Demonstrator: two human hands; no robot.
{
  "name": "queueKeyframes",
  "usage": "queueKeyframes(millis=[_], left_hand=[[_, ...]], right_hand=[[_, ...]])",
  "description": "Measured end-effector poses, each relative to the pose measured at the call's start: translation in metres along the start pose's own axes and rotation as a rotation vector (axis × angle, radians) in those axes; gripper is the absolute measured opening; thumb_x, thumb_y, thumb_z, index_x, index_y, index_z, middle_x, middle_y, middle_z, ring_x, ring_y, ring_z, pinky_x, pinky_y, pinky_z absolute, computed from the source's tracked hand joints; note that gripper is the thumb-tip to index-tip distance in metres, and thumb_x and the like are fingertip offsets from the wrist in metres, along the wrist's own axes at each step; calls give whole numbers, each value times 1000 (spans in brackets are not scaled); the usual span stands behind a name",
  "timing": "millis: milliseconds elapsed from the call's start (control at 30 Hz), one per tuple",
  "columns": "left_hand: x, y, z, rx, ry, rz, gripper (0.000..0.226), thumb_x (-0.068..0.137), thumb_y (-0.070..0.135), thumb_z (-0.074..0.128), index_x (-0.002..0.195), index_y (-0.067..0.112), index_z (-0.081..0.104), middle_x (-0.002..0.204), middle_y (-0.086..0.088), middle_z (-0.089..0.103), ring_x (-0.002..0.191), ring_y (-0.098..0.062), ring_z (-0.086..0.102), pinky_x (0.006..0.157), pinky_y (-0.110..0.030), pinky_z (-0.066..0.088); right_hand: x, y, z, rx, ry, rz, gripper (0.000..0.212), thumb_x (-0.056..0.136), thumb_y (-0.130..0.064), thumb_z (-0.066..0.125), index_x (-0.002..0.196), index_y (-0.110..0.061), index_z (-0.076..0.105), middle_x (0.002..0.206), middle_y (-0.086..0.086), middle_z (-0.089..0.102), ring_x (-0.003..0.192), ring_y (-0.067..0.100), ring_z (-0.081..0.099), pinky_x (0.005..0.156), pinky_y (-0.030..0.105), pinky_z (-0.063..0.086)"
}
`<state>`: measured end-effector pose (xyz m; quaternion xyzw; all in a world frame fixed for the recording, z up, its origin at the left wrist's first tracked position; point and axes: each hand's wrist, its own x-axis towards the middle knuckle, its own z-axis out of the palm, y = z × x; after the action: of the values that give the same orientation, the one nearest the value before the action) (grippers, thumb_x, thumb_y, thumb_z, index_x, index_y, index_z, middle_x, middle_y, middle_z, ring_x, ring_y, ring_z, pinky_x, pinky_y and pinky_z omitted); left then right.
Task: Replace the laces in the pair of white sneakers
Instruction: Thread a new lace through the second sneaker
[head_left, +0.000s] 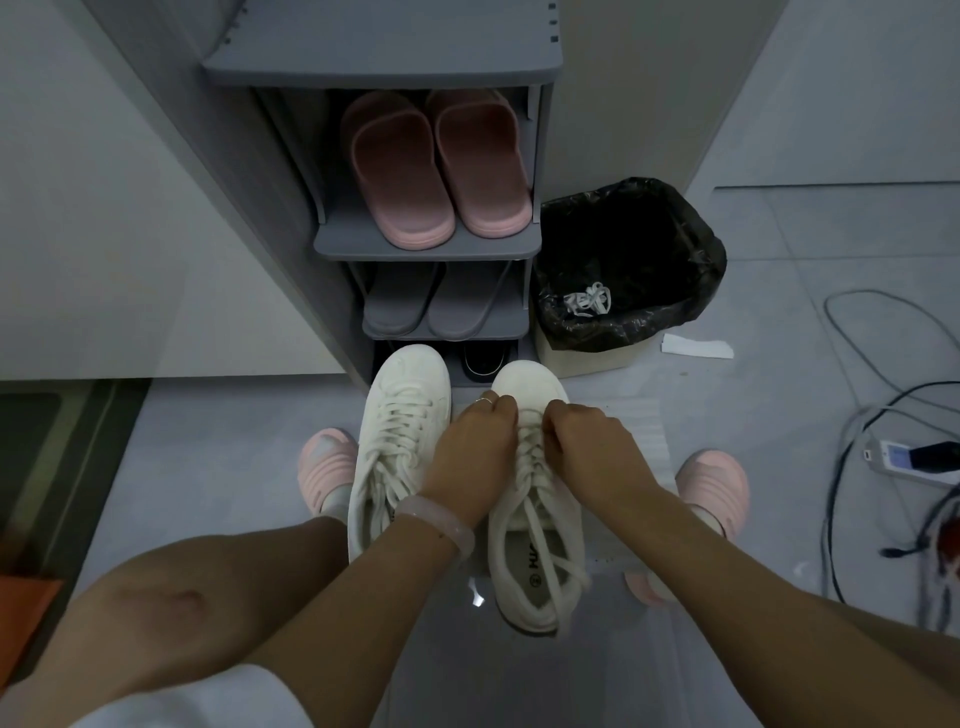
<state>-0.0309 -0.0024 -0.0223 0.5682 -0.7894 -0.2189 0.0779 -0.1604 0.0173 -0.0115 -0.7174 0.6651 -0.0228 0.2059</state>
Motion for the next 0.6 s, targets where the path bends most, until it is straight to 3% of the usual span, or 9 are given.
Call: queueKeyframes(millis=[367, 500, 600], left_hand=[[1, 4, -6, -59, -41, -52, 15, 96, 11, 37, 103, 2, 47, 104, -14, 57, 92, -30, 57, 74, -33, 42], [4, 0, -9, -110, -10, -13, 23, 98, 20, 37, 105, 7, 54, 99, -11, 59, 91, -28, 57, 79, -42, 46], [9, 3, -7, -199, -26, -28, 21, 94, 18, 45, 104, 14, 63, 100, -8, 55, 94, -24, 55, 82, -38, 45]], right_hand=[[2, 2, 0, 34, -21, -18, 11, 94, -15, 41, 102, -7, 43, 95, 10, 60, 80, 28, 59, 62, 31, 38], [3, 7, -2, 254, 13, 67, 12, 90, -15, 46, 100, -9, 44, 80, 9, 59, 71, 26, 55, 58, 31, 37], [1, 12, -1, 345, 36, 116, 11, 89, -13, 48, 98, -14, 42, 65, -3, 49, 60, 14, 47, 49, 23, 28]])
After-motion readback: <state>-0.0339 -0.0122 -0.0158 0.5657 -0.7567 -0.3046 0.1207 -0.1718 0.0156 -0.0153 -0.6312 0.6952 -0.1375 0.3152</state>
